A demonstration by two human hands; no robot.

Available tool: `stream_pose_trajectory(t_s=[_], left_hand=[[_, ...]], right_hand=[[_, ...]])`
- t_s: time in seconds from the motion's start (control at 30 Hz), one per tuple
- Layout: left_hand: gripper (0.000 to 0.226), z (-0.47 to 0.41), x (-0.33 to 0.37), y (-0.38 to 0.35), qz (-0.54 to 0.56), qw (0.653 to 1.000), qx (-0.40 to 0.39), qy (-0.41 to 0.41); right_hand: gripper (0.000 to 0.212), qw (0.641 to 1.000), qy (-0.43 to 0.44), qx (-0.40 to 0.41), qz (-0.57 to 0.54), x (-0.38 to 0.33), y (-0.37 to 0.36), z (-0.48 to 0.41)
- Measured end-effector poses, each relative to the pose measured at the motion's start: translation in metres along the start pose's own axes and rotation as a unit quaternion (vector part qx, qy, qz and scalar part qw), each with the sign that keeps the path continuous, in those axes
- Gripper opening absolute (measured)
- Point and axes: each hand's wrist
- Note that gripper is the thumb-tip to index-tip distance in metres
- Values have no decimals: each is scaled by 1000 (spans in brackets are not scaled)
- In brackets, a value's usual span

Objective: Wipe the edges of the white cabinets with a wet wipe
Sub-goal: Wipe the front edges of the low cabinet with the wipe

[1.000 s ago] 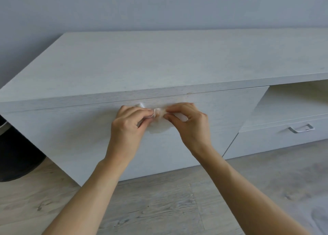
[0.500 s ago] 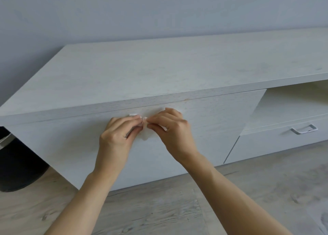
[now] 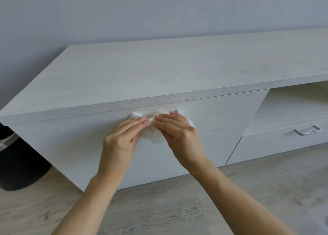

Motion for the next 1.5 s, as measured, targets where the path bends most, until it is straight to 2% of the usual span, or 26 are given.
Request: stream_pose_trajectory(t_s=[0.2,0.4,0.63,0.83,1.0,1.17,1.5], left_hand=[[23,-2,16,-11,-18,1000,5,-4],[22,-1,7,-2,-4,999,21,36],[20,-6,12,-14,3,999,27,37],[20,-5,2,-9,34,996,48,68],[19,-8,5,-14,-4,999,27,33],[17,-8,-1,-10,-6,1000,18,25],[15,-13,3,-12,-7,1000,1,-8]], right_hand=[[17,999,-4,28,33,22,26,5],[13,1000,-8,16,-6,-2,-3,1],[14,997,-63,50,-8,11,10,2],[14,994,-96,18,-45,8,6,-3],[15,991,-126,30,-39,10,11,-1],[14,987,-146,2,-71,6,6,-5],[15,982,-167,-1,-88,10,3,-3]])
Point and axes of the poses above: each hand's wrist, its own z-axis away from the middle knuckle, its own y-axis out of the back of the hand, x = y × z, and after that the axes turned 2 degrees about -y, right-handed
